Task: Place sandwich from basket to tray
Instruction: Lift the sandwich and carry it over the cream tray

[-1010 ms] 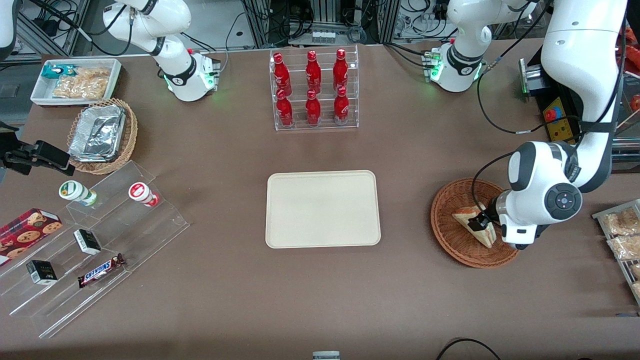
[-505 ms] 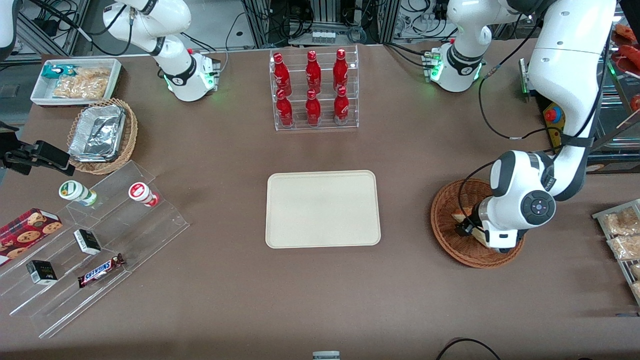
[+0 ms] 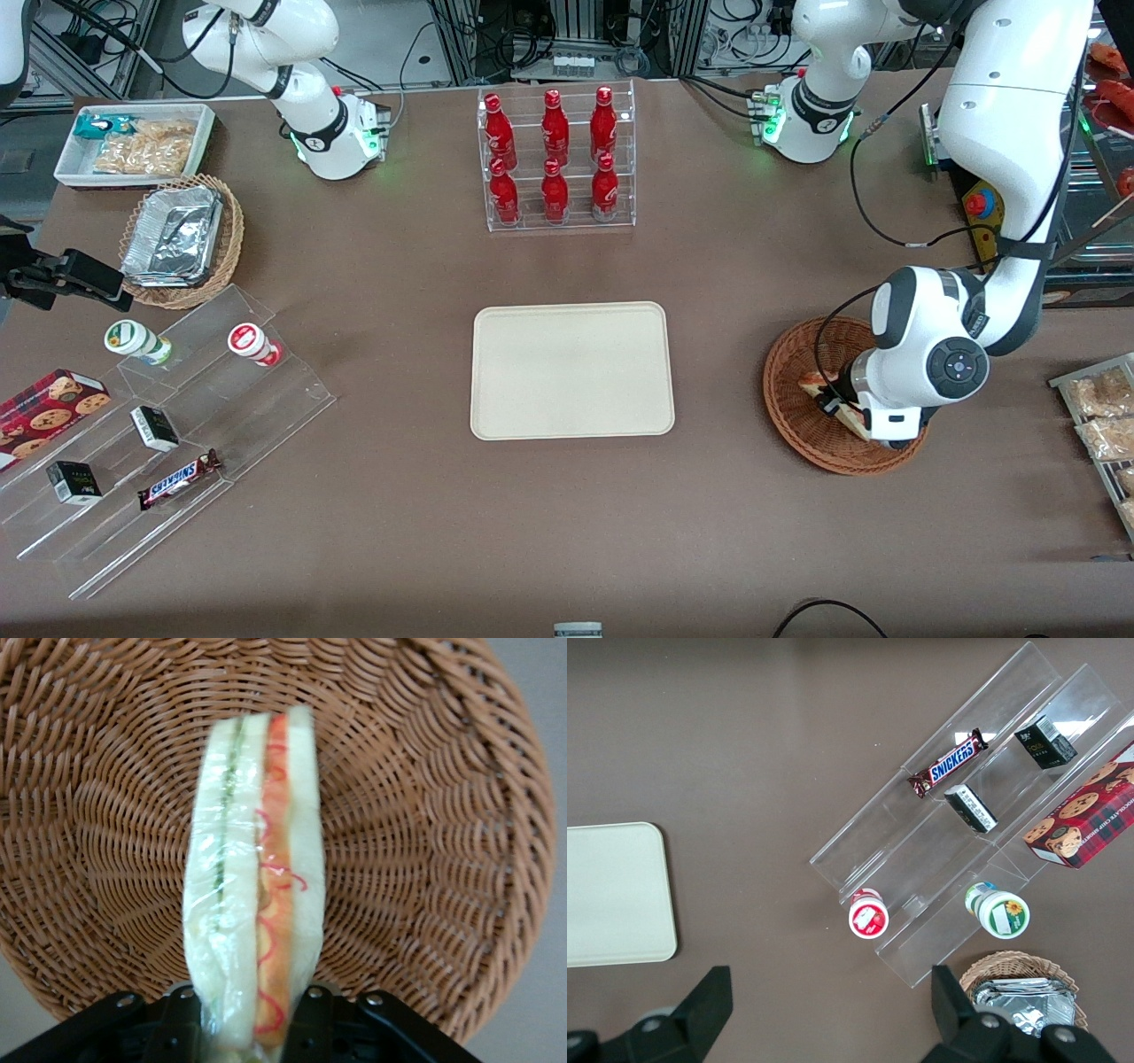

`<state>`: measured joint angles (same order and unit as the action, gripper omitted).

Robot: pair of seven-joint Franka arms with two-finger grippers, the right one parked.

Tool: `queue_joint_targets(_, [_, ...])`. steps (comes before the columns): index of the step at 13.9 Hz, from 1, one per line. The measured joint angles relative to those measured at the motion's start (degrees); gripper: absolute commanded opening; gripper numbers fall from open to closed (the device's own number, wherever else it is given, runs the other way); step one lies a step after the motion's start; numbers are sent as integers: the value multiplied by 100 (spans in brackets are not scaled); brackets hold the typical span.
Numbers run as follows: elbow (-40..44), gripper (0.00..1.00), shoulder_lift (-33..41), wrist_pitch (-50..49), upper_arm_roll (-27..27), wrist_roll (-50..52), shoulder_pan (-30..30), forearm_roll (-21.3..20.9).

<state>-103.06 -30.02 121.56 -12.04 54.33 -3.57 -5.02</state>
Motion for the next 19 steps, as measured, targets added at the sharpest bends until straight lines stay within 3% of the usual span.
queue_joint_targets(4, [268, 13, 307, -362, -67, 3, 700, 0])
queue_joint_targets(10, [875, 16, 238, -478, -124, -339, 2623, 51])
queue_joint_targets(13, [1439, 17, -233, -478, -216, -447, 3179, 307])
queue_joint_targets(19, [2890, 23, -1782, -685, -318, -476, 3644, 309])
